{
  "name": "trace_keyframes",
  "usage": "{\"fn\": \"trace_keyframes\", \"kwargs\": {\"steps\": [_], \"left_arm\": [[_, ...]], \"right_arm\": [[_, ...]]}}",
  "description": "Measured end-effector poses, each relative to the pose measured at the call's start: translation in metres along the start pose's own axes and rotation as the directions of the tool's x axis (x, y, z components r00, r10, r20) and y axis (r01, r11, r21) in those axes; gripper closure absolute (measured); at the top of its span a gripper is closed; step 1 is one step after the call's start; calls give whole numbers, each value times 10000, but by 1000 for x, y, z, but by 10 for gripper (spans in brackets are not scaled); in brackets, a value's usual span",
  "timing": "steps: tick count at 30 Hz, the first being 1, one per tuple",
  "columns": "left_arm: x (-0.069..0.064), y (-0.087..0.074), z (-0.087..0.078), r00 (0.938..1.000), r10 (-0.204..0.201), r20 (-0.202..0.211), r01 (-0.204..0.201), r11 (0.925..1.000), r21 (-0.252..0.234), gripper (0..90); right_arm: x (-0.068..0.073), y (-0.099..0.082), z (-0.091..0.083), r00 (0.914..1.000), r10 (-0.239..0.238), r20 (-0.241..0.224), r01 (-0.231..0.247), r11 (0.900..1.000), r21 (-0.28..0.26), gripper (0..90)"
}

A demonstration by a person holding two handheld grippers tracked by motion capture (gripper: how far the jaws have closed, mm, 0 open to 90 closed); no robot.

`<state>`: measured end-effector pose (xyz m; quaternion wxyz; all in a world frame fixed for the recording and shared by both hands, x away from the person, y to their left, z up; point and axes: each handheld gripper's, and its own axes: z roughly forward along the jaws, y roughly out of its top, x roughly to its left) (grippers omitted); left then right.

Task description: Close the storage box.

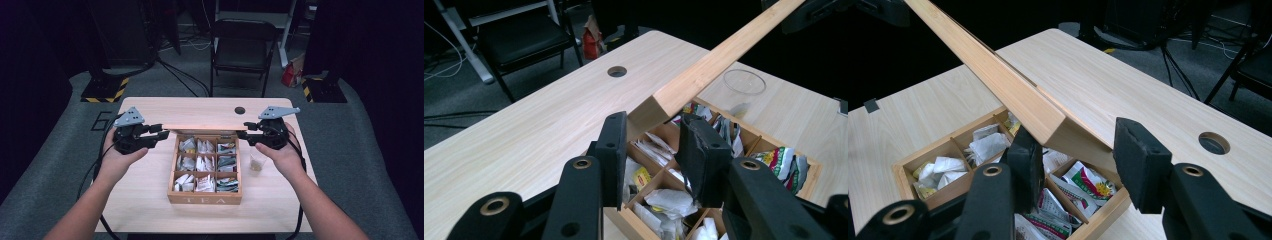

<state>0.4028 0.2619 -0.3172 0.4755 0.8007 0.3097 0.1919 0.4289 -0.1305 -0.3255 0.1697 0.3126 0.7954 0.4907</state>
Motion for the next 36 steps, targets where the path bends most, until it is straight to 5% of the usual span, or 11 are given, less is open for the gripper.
{"fn": "trace_keyframes", "kwargs": {"steps": [36], "left_arm": [[-6, -15, -7, 9995, -172, 264, 178, 9996, -214, 675]], "right_arm": [[8, -18, -4, 9999, 37, -95, -39, 9999, -166, 530]]}}
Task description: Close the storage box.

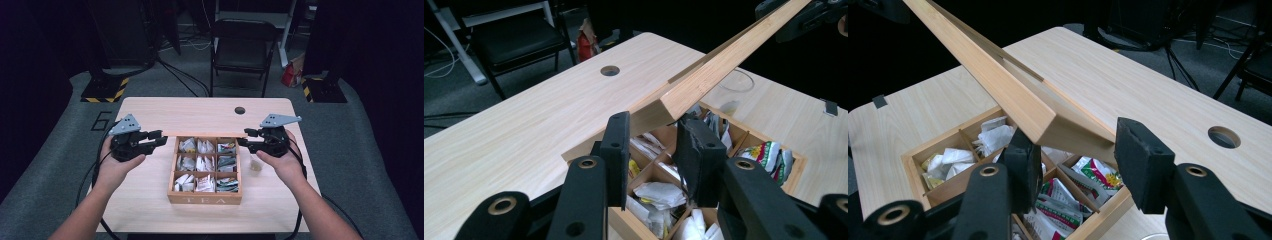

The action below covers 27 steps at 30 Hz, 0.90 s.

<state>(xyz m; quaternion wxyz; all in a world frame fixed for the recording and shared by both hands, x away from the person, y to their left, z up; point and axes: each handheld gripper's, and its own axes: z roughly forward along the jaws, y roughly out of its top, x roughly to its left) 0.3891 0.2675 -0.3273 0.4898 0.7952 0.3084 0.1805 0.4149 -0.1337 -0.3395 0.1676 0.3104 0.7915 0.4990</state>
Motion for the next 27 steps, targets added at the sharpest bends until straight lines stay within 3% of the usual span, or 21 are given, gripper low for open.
{"fn": "trace_keyframes", "kwargs": {"steps": [14, 27], "left_arm": [[-8, -13, -1, 10000, -55, 21, 55, 9998, -170, 675], [-16, -28, -3, 10000, 52, 31, -51, 9998, -214, 672]], "right_arm": [[3, -19, -18, 9996, 228, -146, -232, 9995, -232, 562], [14, -31, -20, 9998, -30, -188, 21, 9988, -488, 570]]}}
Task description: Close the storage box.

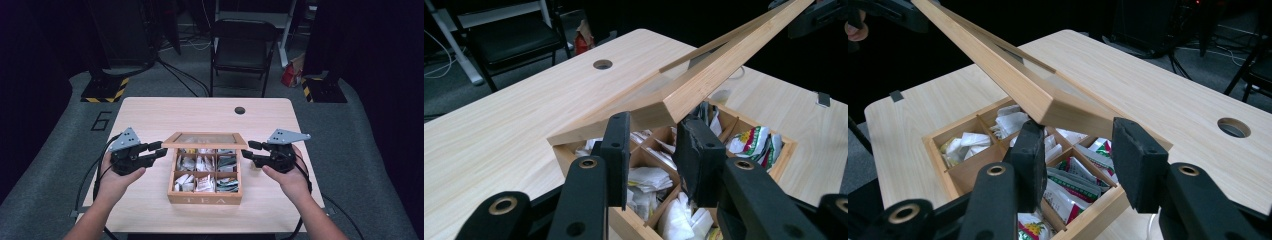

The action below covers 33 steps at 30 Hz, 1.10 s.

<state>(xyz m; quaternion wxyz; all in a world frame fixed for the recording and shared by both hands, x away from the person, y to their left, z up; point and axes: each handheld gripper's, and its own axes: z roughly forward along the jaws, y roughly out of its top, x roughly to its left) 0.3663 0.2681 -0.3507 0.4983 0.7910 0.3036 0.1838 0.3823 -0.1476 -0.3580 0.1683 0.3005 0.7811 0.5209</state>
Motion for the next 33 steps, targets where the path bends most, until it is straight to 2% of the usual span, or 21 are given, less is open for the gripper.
{"fn": "trace_keyframes", "kwargs": {"steps": [2, 9, 14, 15, 21, 26, 33], "left_arm": [[-2, -5, 0, 10000, -74, 19, 74, 9999, -134, 672], [-8, -16, -1, 10000, 83, -6, -84, 9998, -152, 672], [-10, -21, -1, 10000, 84, -23, -85, 9998, -167, 671], [-11, -22, -1, 9999, 157, -8, -157, 9998, -115, 671], [-15, -32, 0, 10000, -36, 36, 36, 9997, -253, 670], [-17, -38, 0, 10000, 14, 65, -13, 9999, -99, 665], [-22, -46, 0, 10000, 90, 23, -91, 9999, 91, 660]], "right_arm": [[2, -1, 0, 9999, -100, -23, 100, 9999, 19, 576], [7, -9, -1, 9997, -248, -67, 248, 9997, 65, 588], [10, -15, -3, 9996, -278, -63, 278, 9996, 31, 589], [11, -16, -3, 9999, -163, -57, 162, 9998, -73, 589], [17, -25, -5, 9997, -260, -26, 259, 9996, -96, 587], [21, -32, -5, 9996, -221, -173, 220, 9997, -49, 580], [27, -41, -6, 9999, -92, -82, 91, 9999, -146, 568]]}}
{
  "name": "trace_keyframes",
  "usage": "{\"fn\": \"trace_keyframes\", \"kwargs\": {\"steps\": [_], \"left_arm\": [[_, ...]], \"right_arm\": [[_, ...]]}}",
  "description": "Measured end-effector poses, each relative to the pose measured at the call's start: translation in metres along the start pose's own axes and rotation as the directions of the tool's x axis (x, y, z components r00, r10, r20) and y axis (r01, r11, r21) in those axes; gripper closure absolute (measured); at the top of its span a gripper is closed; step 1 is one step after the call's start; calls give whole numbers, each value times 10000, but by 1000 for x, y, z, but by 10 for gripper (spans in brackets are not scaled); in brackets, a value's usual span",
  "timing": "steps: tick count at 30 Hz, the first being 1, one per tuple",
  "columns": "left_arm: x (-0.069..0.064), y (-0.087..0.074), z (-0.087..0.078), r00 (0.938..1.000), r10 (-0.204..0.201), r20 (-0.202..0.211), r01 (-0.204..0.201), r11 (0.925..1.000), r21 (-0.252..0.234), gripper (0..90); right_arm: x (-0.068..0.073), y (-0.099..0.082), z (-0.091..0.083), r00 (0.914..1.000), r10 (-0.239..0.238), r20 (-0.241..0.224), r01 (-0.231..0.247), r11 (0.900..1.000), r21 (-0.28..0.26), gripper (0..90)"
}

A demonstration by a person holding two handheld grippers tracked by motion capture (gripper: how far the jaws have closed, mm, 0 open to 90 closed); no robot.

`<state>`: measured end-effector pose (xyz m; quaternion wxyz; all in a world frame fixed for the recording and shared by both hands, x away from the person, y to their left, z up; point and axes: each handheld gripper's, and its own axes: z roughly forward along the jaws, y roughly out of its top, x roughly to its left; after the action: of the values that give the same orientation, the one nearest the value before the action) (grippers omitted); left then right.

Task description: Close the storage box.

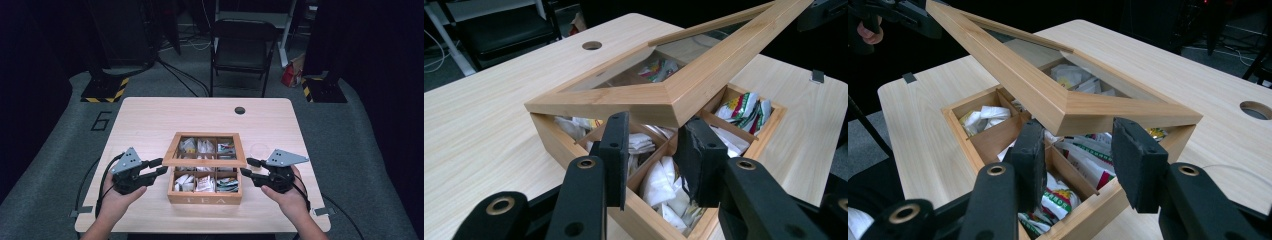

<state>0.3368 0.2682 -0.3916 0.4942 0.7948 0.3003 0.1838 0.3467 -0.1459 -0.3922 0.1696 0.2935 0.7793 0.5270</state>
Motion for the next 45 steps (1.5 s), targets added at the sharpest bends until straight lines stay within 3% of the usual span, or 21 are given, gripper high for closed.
{"fn": "trace_keyframes", "kwargs": {"steps": [9, 20, 27, 30, 35, 40, 45], "left_arm": [[-4, -8, 1, 10000, 65, -11, -65, 9997, 241, 645], [-8, -19, 2, 9996, -236, 152, 231, 9993, 290, 579], [-12, -26, 3, 9992, -350, 198, 344, 9990, 294, 579], [-13, -28, 3, 9996, -157, 222, 147, 9989, 440, 580], [-15, -33, 5, 9995, -257, 194, 252, 9993, 291, 580], [-17, -39, 6, 9997, -134, 191, 122, 9981, 603, 581], [-19, -45, 8, 9994, -276, 219, 260, 9974, 678, 583]], "right_arm": [[3, -9, 2, 9999, -19, -162, 23, 9997, 247, 567], [8, -20, 4, 9999, 44, -109, -40, 9991, 427, 566], [11, -28, 5, 10000, 28, -39, -26, 9985, 545, 566], [13, -31, 6, 9999, -129, 5, 129, 9980, 613, 565], [14, -35, 6, 10000, -48, 54, 45, 9983, 583, 565], [17, -41, 7, 10000, -5, 71, 0, 9978, 661, 566], [19, -48, 8, 10000, -2, 65, -3, 9967, 815, 565]]}}
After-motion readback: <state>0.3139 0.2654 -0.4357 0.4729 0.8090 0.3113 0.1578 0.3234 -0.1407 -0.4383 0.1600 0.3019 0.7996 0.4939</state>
